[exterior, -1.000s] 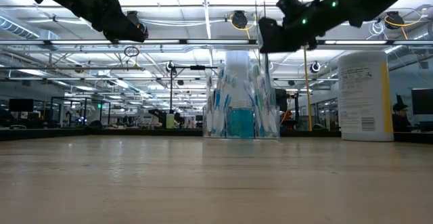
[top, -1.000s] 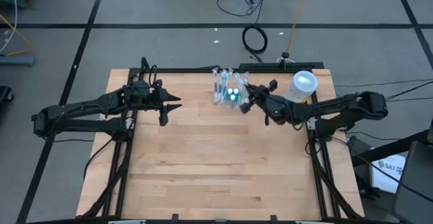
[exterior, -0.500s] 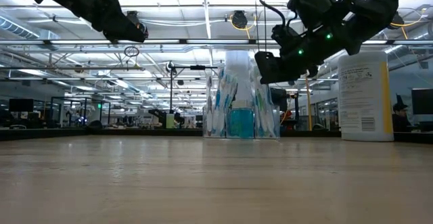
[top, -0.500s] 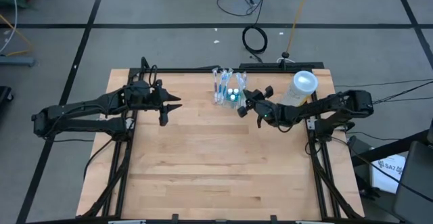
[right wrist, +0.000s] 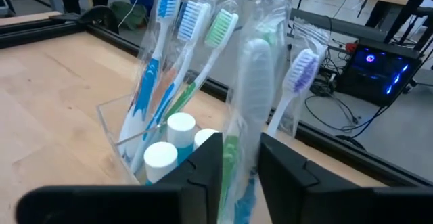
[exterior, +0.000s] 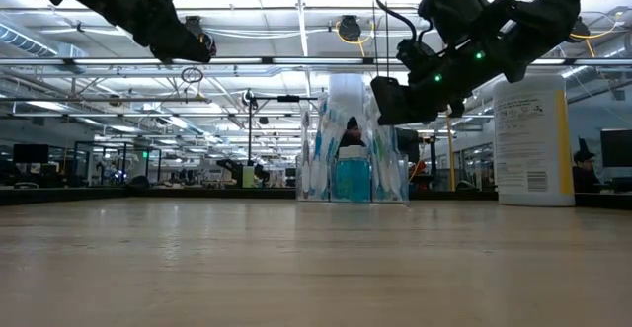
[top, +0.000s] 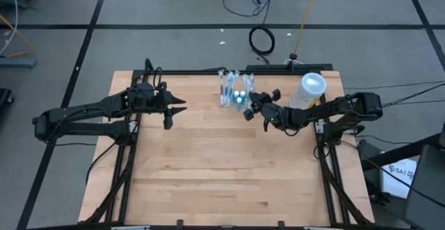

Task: Pick & Place toothbrushing station
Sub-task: Put the blue toothbrush into the right section of the transparent organizer, then return to Home Position

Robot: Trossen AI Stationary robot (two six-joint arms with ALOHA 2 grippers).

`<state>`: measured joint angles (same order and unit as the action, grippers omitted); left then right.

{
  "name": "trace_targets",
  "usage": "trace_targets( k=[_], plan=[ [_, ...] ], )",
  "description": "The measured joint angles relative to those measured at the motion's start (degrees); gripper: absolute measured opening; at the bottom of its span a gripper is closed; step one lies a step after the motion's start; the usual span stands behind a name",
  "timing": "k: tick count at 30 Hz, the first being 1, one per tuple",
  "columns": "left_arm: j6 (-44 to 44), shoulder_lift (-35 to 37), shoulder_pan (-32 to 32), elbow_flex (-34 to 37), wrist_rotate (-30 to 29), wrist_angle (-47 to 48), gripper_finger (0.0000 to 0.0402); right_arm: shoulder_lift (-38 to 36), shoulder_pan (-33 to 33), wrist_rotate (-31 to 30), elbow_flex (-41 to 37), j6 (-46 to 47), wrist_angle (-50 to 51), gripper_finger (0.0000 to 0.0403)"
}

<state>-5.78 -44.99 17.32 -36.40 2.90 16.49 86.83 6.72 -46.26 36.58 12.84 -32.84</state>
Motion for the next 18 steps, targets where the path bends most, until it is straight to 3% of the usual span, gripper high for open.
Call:
trace_targets(
  k=[6, 18],
  plan=[
    [0.35, 0.01, 0.00, 0.00, 0.00, 0.38, 0.0124, -2.57, -0.04, -0.11, 0.00, -2.37, -0.11, 0.0109],
    [3.15, 1.44, 0.00, 0.09, 0.11, 4.68, 0.0124, -16.70, -2.23, 0.31, 0.00, -3.51, 6.52, 0.0128]
  ],
)
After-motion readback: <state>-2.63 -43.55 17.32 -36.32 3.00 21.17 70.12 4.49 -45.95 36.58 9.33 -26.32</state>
